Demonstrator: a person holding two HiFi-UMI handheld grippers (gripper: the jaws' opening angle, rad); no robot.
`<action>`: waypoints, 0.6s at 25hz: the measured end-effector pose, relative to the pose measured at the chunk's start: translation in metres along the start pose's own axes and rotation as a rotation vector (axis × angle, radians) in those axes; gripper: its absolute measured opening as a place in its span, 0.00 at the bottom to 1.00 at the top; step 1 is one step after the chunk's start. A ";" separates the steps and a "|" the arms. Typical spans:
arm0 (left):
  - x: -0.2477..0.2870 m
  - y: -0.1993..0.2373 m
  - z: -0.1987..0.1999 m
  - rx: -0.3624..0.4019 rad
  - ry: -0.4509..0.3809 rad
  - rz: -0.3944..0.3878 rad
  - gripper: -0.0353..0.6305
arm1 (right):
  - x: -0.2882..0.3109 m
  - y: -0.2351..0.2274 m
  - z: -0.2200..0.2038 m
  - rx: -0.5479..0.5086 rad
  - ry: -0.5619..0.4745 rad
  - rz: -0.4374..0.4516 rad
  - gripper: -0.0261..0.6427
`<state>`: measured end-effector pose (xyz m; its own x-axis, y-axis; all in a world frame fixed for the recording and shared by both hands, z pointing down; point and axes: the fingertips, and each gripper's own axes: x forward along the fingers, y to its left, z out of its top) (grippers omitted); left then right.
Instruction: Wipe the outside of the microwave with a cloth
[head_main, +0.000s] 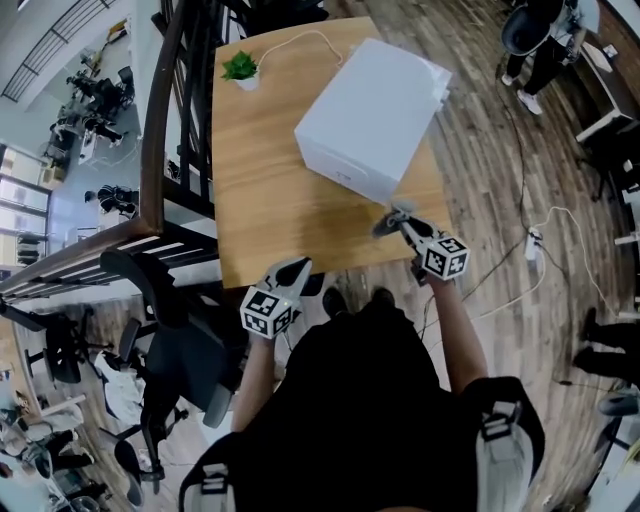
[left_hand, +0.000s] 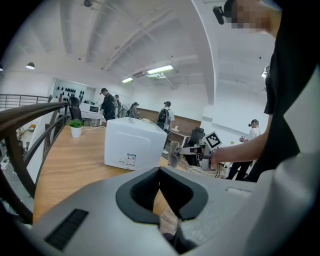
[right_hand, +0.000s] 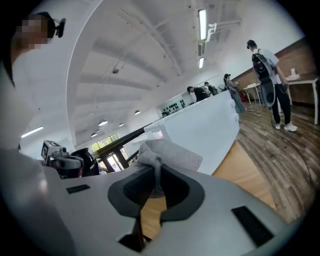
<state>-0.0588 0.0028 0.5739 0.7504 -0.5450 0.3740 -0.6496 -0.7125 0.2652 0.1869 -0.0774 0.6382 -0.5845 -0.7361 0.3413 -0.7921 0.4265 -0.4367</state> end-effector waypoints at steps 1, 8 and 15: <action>0.003 -0.002 0.004 0.006 -0.001 0.004 0.06 | -0.004 0.004 0.004 -0.029 0.004 0.017 0.09; 0.013 -0.017 0.014 0.002 0.002 0.064 0.06 | -0.019 0.029 0.015 -0.207 0.055 0.123 0.08; 0.020 -0.029 0.025 -0.012 -0.010 0.136 0.06 | -0.022 0.036 0.019 -0.307 0.089 0.212 0.08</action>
<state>-0.0219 0.0021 0.5516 0.6563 -0.6405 0.3987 -0.7469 -0.6264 0.2230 0.1748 -0.0560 0.5988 -0.7435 -0.5715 0.3473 -0.6596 0.7121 -0.2405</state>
